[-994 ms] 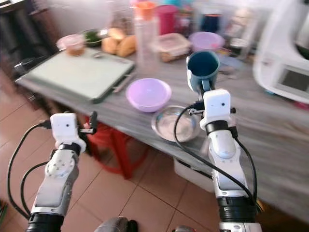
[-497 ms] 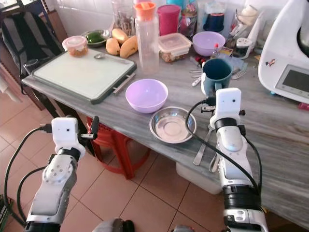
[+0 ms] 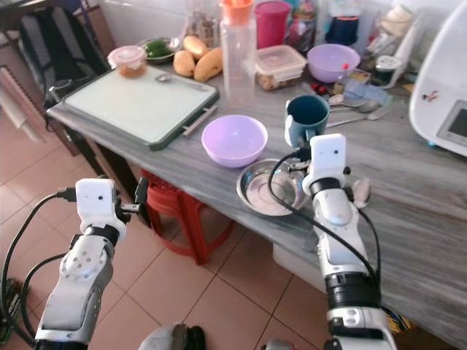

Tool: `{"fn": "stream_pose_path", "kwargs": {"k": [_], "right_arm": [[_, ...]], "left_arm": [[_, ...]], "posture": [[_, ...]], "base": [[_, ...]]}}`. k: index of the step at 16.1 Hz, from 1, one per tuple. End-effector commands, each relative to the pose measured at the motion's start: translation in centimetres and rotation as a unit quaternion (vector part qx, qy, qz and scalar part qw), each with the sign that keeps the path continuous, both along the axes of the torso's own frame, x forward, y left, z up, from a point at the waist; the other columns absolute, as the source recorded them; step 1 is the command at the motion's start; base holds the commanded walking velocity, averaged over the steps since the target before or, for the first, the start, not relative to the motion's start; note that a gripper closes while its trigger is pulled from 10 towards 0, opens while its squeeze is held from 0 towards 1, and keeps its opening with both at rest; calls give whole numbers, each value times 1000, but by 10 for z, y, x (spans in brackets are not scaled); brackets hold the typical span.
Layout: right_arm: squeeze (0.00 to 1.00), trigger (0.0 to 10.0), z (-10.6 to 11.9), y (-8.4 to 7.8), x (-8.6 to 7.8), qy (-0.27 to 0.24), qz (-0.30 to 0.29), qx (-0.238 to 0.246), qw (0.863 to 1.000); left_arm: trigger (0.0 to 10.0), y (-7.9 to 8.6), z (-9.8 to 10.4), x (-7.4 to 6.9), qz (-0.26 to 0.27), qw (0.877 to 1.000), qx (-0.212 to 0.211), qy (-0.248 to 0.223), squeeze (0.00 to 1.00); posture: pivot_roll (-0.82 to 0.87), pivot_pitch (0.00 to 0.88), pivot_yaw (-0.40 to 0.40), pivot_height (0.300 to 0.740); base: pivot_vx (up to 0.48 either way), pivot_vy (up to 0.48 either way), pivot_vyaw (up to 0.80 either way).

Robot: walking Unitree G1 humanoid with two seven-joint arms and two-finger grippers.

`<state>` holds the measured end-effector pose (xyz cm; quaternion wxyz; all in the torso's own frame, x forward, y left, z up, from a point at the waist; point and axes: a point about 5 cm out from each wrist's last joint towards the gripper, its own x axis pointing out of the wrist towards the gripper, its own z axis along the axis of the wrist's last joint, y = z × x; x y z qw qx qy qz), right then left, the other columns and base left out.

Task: Setting the table

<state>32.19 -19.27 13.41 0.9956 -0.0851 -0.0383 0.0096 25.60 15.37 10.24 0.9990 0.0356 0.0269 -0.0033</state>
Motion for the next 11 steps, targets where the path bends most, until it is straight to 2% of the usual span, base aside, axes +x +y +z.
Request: {"fn": "stream_pose_path", "kwargs": {"k": [1,11], "right_arm": [[0,10000,-5,1,-1,8,0,5,1000],[0,10000,-16,-7,-8,33,-36,5,999]], "left_arm": [[10000,3,3,-1,2,1000,5,-1,0],[10000,-1,3,4,-10,1000,2,-1,0]], "posture": [[-5,0,54,740],[-10,0,64,740]], "base": [[0,0,0],[0,0,0]]}}
